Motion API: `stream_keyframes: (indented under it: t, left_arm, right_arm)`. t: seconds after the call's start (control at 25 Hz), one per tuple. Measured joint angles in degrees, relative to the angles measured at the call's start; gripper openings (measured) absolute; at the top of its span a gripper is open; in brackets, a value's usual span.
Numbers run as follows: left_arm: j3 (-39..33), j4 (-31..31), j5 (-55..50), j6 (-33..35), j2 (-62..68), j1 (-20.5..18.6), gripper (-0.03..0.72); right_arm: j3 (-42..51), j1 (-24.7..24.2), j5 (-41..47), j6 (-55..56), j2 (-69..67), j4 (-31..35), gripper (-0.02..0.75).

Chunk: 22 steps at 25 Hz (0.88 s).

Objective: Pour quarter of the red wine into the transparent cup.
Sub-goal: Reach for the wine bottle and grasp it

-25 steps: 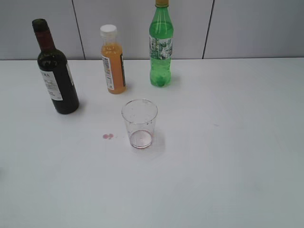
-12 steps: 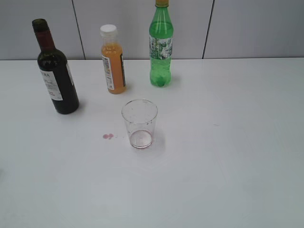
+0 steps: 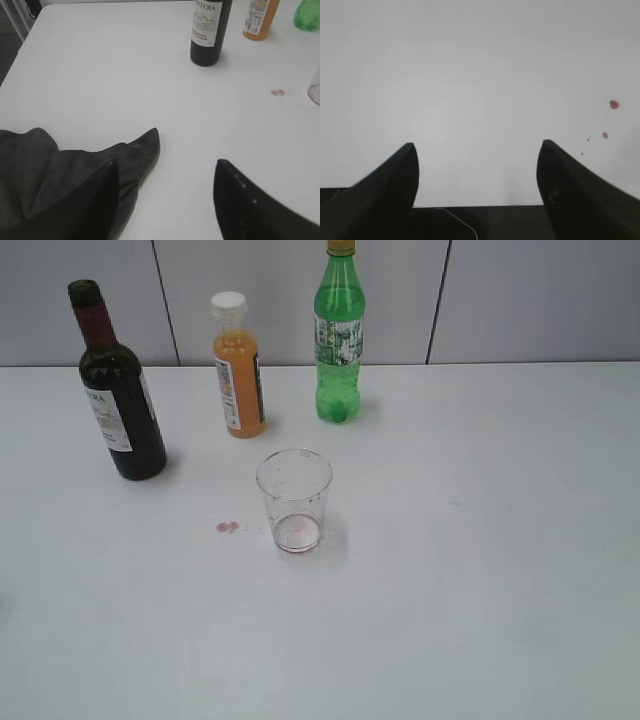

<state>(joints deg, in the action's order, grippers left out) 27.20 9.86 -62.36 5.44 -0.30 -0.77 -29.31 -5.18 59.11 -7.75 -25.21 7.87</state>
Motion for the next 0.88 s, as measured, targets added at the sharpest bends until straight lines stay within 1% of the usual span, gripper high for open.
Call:
stream_keyframes:
  t: [0.52, 0.72, 0.88]
  left_arm:
    - [0.0, 0.0, 0.0, 0.0, 0.0, 0.0, 0.457]
    - [0.0, 0.0, 0.0, 0.0, 0.0, 0.0, 0.457]
    - [0.0, 0.0, 0.07, 0.0, 0.0, 0.0, 0.457]
  right_arm:
    - [0.19, 0.0, 0.06, -0.08, 19.52, 0.04, 0.586]
    - [0.19, 0.0, 0.11, -0.05, 24.66, 0.06, 0.586]
    - [0.24, 0.0, 0.17, 0.0, 25.43, 0.04, 0.586]
